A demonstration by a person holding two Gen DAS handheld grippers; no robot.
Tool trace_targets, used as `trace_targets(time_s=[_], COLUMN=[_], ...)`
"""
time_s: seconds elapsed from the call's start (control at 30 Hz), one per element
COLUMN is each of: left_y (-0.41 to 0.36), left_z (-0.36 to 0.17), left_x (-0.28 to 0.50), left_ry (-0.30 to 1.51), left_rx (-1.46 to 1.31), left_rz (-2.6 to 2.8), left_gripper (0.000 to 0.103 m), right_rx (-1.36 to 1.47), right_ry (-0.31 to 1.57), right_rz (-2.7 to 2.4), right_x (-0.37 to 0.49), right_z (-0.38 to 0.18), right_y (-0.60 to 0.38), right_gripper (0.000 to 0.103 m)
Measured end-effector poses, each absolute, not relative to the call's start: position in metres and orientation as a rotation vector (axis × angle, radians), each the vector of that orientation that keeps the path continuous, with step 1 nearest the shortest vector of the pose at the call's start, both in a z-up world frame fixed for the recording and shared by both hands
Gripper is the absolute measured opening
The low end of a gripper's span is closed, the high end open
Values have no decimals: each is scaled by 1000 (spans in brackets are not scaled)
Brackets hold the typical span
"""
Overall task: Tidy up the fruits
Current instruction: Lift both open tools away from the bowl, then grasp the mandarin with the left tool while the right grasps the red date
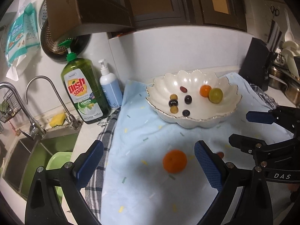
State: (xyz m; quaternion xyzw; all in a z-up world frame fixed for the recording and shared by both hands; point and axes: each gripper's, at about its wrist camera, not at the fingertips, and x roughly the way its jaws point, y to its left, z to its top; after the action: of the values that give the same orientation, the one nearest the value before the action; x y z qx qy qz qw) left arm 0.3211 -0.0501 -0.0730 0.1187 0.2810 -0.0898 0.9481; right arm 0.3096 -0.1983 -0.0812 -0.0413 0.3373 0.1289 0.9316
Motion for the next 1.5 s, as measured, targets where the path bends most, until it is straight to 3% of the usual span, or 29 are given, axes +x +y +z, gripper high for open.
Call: trace_targets(time_s=[0.4,0.53,0.87,1.07,1.5], left_y=[-55,-58,-68,-69,-76], left_z=[-112,-122,-145,-153,-162], left_x=[338,345,361,371,378], left_ry=[658,694,768,811,852], left_rx=[231,222,220,184,172], left_rz=[-245,-268,-314,-334,-333], left_gripper=[93,89,82,75,48], right_rx=[-106,-103,-80,-65,-47], right_ry=[744,777,841,860,899], right_rz=[283,288,302,305,308], right_x=[313,319,330,337,344], right_z=[-112,-124,-143,-150,-161], right_y=[-191,-190,-189,-189,-189], right_gripper=[64,56,48,47,29])
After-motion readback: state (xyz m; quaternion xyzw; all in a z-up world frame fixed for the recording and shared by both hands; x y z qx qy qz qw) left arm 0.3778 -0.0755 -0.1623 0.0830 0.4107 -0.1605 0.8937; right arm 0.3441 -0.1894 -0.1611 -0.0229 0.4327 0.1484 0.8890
